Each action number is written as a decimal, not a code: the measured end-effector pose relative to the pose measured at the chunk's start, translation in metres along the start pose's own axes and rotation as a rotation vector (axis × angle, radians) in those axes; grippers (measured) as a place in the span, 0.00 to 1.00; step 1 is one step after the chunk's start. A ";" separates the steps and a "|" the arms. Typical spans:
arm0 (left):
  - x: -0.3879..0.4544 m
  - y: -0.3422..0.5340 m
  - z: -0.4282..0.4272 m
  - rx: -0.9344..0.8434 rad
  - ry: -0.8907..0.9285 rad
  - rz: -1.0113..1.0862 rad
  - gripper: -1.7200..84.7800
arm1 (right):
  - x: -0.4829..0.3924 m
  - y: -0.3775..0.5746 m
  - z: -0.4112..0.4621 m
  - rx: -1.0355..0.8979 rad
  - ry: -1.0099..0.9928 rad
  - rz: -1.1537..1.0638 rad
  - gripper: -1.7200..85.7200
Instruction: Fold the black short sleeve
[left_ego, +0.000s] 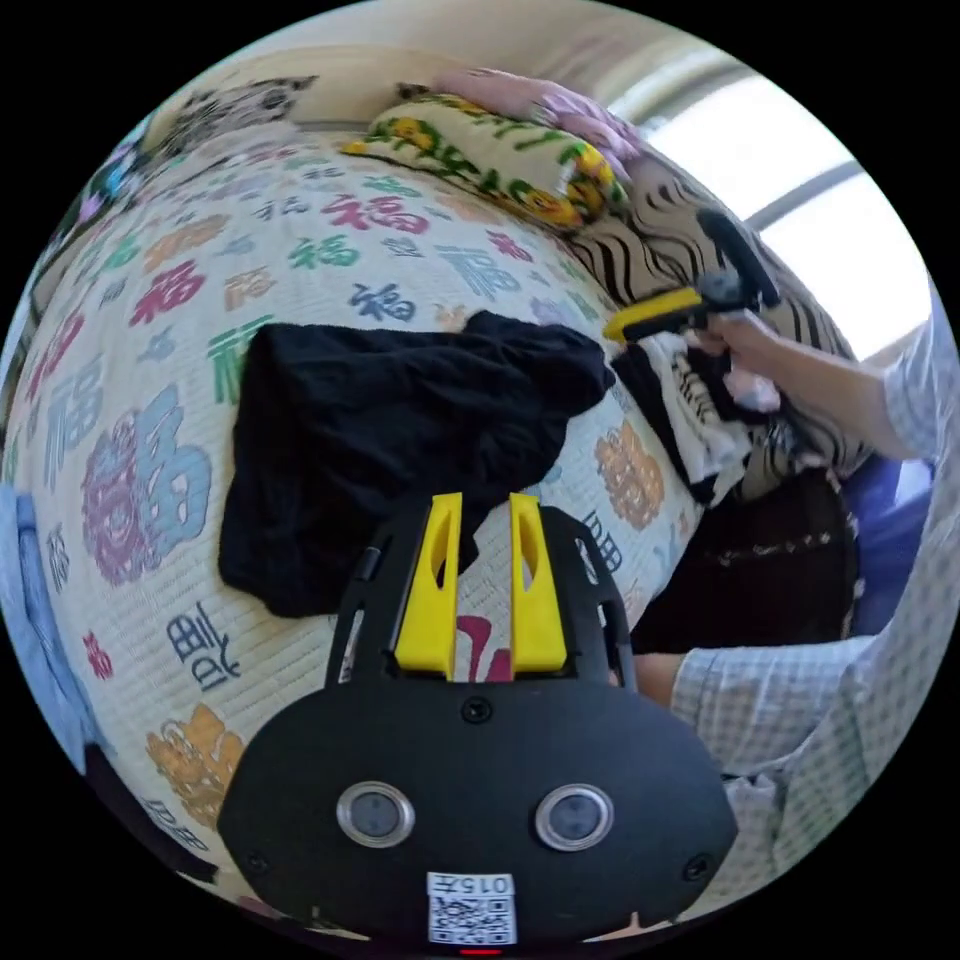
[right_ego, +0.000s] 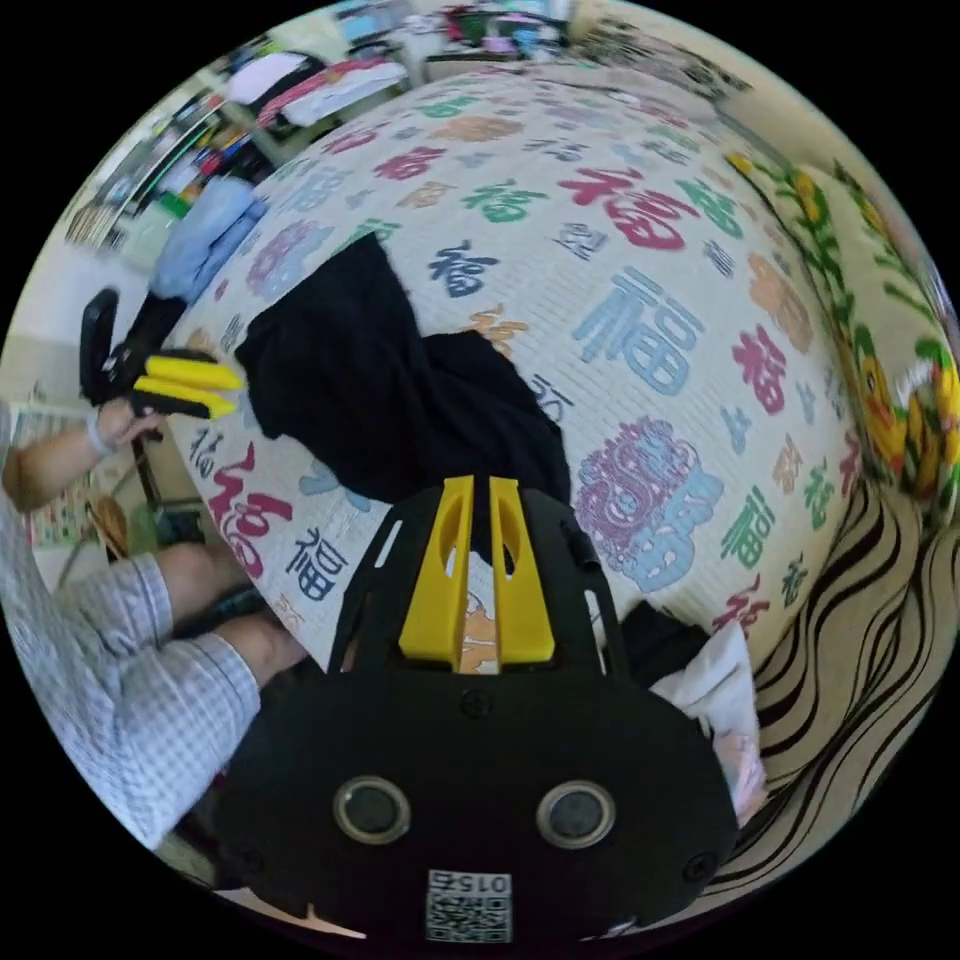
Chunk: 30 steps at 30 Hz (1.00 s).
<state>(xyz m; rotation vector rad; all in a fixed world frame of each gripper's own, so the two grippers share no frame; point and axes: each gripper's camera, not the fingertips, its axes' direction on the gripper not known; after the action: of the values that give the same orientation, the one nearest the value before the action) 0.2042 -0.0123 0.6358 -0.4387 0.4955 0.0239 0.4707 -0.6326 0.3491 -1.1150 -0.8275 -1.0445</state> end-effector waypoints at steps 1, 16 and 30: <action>0.020 -0.001 0.009 -0.025 -0.052 0.084 0.12 | -0.008 0.003 0.004 -0.009 -0.013 -0.051 0.09; 0.127 0.022 0.045 -0.215 -0.162 0.253 0.05 | -0.127 0.100 0.105 -0.183 0.002 -0.414 0.10; 0.257 0.070 -0.163 -0.007 -0.078 0.111 0.01 | -0.193 0.302 -0.043 0.117 -0.121 -0.090 0.01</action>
<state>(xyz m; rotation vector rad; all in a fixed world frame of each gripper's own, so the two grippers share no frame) 0.3478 -0.0376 0.3592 -0.4156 0.4430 0.1488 0.6972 -0.5986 0.0707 -1.0576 -1.0308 -0.9969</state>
